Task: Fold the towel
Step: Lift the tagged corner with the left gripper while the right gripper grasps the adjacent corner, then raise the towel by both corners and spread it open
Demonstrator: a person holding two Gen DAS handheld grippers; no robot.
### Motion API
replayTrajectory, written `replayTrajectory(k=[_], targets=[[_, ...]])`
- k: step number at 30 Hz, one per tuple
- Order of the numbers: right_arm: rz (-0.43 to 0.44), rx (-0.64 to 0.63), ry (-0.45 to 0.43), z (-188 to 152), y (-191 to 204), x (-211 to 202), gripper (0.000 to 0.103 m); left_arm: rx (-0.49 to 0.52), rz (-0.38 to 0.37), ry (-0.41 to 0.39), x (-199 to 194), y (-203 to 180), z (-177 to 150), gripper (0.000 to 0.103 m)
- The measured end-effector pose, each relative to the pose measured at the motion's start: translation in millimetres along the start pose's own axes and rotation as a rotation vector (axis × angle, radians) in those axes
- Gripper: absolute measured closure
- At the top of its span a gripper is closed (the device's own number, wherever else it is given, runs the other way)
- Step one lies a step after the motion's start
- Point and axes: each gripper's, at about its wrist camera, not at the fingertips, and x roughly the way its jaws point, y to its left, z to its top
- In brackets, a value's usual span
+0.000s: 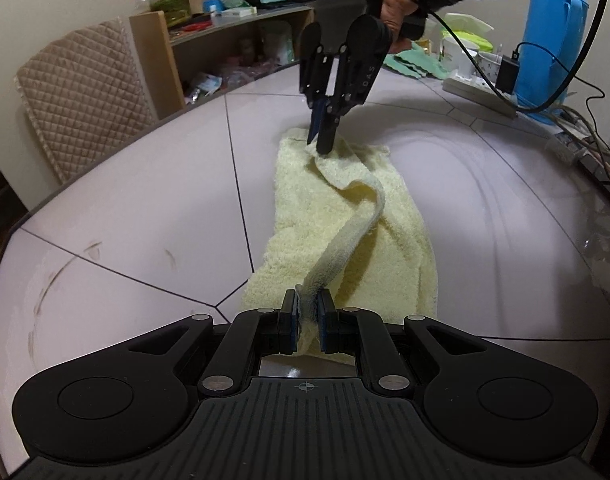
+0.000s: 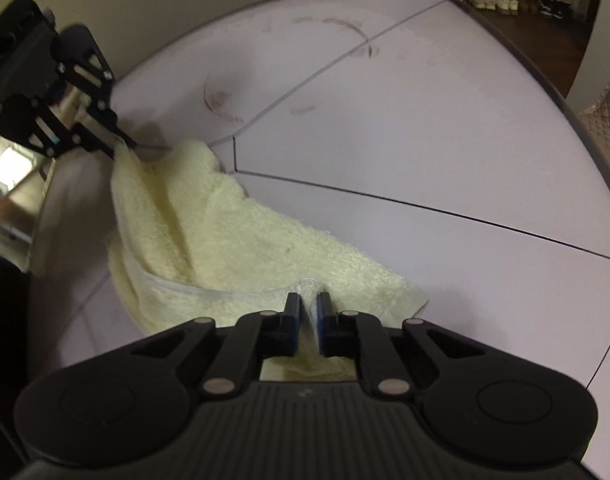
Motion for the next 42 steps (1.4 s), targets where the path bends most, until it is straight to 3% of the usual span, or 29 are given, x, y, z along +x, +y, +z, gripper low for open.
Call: replayTrajectory(k=[9,18,25,30,35,42], targets=[[-0.051,0.112,-0.206,-25.7,40.8,-62.0,0.095,-0.005,-0.011,-0.046,-26.5,-0.4,7.3,0.093],[-0.087,0.245,-0.422,-70.3,129.7,-139.0,0.095,0.019,-0.020,-0.112,-96.2,-21.2,21.5,0.093],[-0.051,0.319,-0.529,-94.1,182.9,-179.7,0.095,0.033,-0.095,-0.131,-153.5,-58.0,24.9,0.093],[-0.024,0.371,-0.605,-111.0,220.6,-208.5,0.095,0.014,-0.119,-0.132,-169.4,-56.5,30.3,0.093],[-0.069,0.402,-0.583,-105.6,198.3,-189.9,0.095,-0.041,-0.109,-0.111,-142.2,-27.1,31.1,0.093],[-0.179,0.466,-0.519,-99.3,123.8,-146.2,0.095,-0.105,-0.071,-0.073,-67.2,26.4,35.6,0.093]])
